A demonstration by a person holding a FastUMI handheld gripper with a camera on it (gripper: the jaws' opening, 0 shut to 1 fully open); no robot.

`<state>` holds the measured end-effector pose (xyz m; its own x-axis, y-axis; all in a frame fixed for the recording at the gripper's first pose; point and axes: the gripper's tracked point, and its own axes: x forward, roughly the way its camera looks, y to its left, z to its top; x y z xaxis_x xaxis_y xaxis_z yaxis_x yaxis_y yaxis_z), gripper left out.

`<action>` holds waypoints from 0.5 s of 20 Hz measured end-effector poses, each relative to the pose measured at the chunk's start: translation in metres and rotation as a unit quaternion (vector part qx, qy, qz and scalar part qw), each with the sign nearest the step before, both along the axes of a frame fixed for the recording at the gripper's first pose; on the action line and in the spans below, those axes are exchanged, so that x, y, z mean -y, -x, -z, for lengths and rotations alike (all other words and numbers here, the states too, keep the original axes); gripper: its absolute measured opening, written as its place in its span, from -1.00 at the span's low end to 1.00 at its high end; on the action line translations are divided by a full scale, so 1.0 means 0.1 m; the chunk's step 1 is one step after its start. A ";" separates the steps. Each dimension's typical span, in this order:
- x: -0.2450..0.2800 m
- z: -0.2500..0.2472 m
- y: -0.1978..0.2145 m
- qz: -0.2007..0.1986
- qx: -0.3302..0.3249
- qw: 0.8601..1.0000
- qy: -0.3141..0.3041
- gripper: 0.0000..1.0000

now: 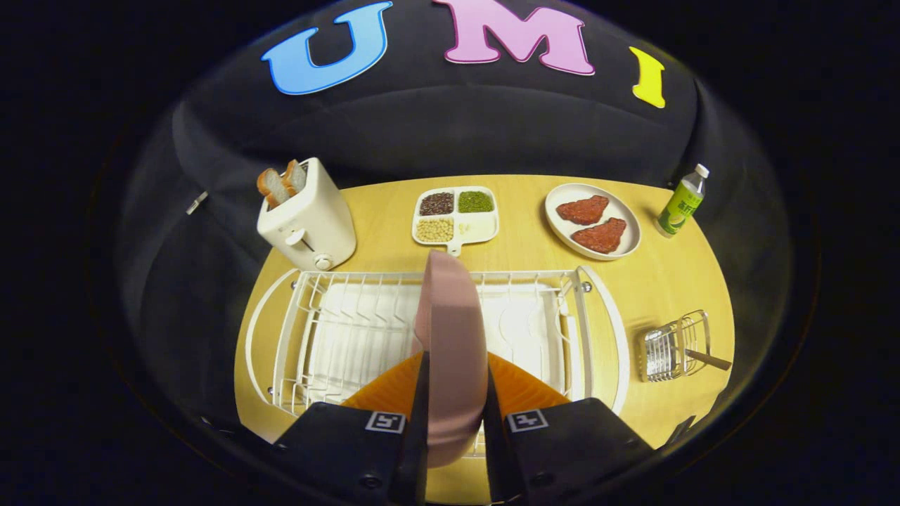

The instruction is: Take the plate from the dish rack, then take the spoon from the basket and place it into the plate.

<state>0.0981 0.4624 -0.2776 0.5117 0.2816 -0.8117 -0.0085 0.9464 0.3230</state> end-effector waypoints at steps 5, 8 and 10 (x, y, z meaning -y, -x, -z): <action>0.17 -0.11 -0.14 0.013 0.010 0.998 0.053 -0.46; 0.19 -0.10 -0.11 0.009 0.002 0.999 0.053 -0.46; 0.19 -0.11 -0.10 0.009 0.005 0.998 0.056 -0.45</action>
<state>0.1084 0.4432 -0.2668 0.5236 0.1810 -0.8325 0.0053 0.9765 0.2156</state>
